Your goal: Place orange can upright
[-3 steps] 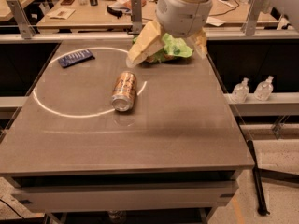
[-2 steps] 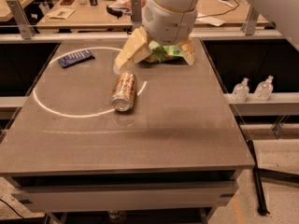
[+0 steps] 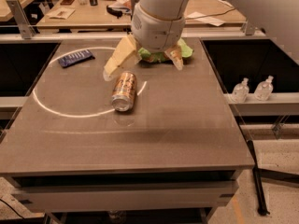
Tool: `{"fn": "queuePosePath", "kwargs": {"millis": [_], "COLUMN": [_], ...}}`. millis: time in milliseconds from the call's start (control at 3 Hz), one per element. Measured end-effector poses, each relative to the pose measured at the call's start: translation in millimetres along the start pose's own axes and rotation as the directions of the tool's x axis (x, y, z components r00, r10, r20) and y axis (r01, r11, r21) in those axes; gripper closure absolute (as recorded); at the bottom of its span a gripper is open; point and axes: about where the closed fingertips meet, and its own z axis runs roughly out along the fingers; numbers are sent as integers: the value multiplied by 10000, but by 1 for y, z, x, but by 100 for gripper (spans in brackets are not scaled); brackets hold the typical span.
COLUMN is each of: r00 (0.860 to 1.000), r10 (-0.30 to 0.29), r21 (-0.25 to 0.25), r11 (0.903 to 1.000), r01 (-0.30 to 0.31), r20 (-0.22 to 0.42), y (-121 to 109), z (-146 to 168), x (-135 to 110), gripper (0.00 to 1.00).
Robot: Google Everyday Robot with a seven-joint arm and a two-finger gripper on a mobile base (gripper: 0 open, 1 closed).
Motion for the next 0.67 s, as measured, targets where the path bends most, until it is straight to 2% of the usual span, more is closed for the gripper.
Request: {"fn": "queuePosePath", "kwargs": {"millis": [333,667], "r00": [9962,9632], "r10": [866,2674], "r21": [90,432], "r11": [9962,9630], "r01": [-865,-2661], "r20": [-86,-275], "y": [-1,-9], "z": [2,13], "x": [-8,-30], "gripper": [0,0]}}
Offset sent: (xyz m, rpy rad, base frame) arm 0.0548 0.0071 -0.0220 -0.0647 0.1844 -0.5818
